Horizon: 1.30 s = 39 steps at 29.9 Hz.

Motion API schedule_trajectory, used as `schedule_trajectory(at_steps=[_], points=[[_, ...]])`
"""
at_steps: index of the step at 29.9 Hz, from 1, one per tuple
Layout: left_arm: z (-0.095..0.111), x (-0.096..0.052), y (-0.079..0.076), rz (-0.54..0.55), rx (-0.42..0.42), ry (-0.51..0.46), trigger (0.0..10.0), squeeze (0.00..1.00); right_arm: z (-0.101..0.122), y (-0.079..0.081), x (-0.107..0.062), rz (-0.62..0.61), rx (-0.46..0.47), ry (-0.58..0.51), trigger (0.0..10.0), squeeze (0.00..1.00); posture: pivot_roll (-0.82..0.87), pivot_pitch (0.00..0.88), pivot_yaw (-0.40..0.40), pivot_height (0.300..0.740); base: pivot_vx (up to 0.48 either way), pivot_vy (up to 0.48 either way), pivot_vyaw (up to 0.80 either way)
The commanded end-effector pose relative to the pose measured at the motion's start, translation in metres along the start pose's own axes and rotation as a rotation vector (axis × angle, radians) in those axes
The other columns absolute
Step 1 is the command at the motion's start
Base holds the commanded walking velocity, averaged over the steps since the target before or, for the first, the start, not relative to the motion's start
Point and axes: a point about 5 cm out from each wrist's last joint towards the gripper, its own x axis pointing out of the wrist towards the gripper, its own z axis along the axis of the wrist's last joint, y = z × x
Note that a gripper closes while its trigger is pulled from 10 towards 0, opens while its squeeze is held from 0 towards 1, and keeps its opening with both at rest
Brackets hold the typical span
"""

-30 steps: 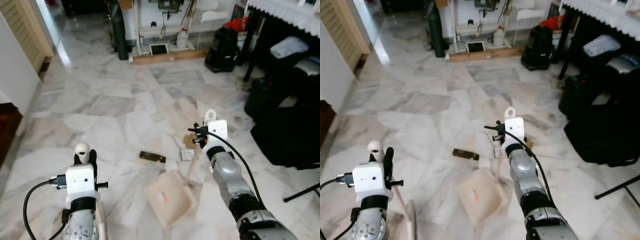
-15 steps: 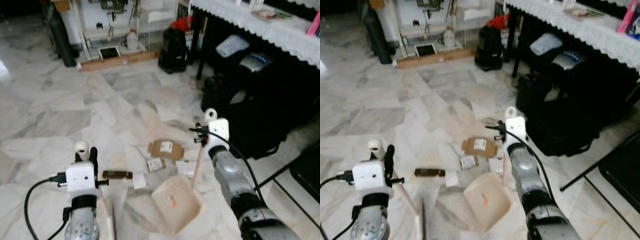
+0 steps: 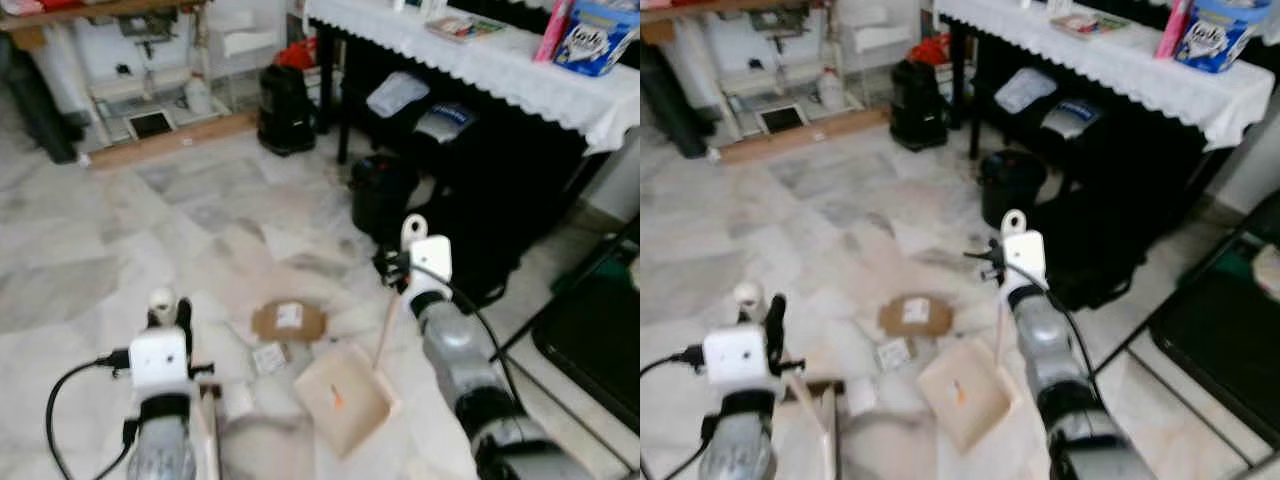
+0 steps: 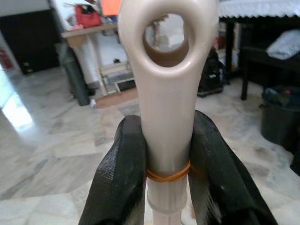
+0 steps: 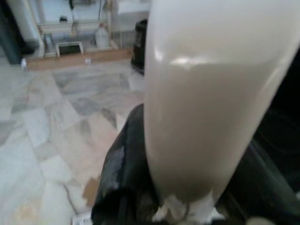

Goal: Sweep floor

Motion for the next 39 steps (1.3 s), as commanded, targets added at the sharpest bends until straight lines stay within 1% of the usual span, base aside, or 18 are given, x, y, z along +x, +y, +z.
schedule_trajectory(at_steps=[1,31,39], points=[[0.0103,0.0025,0.0010,0.006,0.012,-0.057,10.0,0.00,0.0096,-0.0052,0.0018,-0.017,0.028,-0.048,10.0,0.00,-0.16,0.071,0.014,0.740,0.352,0.000,0.00],[0.0122,0.0046,0.0018,0.005,0.015,-0.069,10.0,0.00,0.0118,-0.0086,0.0018,-0.030,0.020,-0.063,10.0,0.00,-0.17,0.072,0.019,0.740,0.357,0.000,0.00],[0.0123,0.0052,0.0008,0.000,0.013,-0.069,10.0,0.00,0.0094,-0.0131,0.0008,-0.047,0.005,-0.046,10.0,0.00,-0.17,0.072,0.020,0.740,0.360,0.000,0.00]])
